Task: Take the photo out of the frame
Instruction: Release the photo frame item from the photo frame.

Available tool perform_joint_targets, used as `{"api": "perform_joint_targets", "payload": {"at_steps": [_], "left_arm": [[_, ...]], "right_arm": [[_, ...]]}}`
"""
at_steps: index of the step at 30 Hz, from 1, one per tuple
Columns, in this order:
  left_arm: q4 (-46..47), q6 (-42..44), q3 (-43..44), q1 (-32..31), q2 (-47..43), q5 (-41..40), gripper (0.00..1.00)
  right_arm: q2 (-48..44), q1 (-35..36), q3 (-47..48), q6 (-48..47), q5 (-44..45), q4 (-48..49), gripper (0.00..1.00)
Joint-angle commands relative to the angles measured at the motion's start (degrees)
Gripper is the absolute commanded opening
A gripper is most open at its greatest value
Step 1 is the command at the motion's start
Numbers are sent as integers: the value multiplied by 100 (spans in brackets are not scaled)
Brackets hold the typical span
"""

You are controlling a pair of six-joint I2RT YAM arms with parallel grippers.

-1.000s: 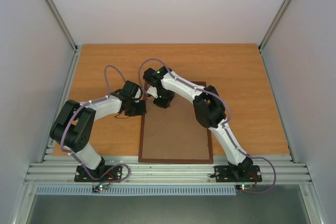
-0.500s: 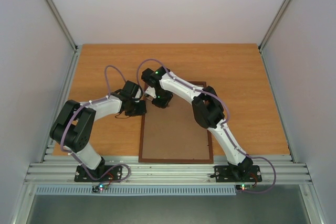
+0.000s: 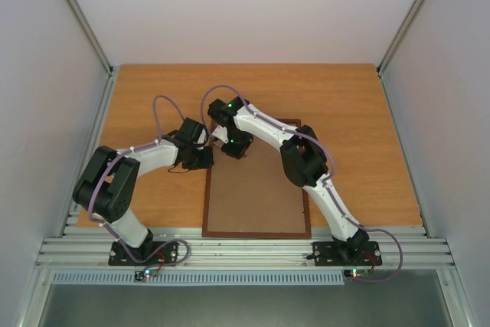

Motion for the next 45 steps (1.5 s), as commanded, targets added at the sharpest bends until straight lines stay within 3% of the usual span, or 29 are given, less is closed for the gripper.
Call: {"api": "perform_joint_targets", "payload": {"at_steps": [1, 45], "left_arm": [[299, 70, -67, -199, 19, 437, 15], [430, 112, -93, -394, 17, 403, 10]], "right_arm": [[-229, 176, -147, -208, -1092, 364, 1], [-1511, 537, -1467, 110, -3494, 2478, 1]]}}
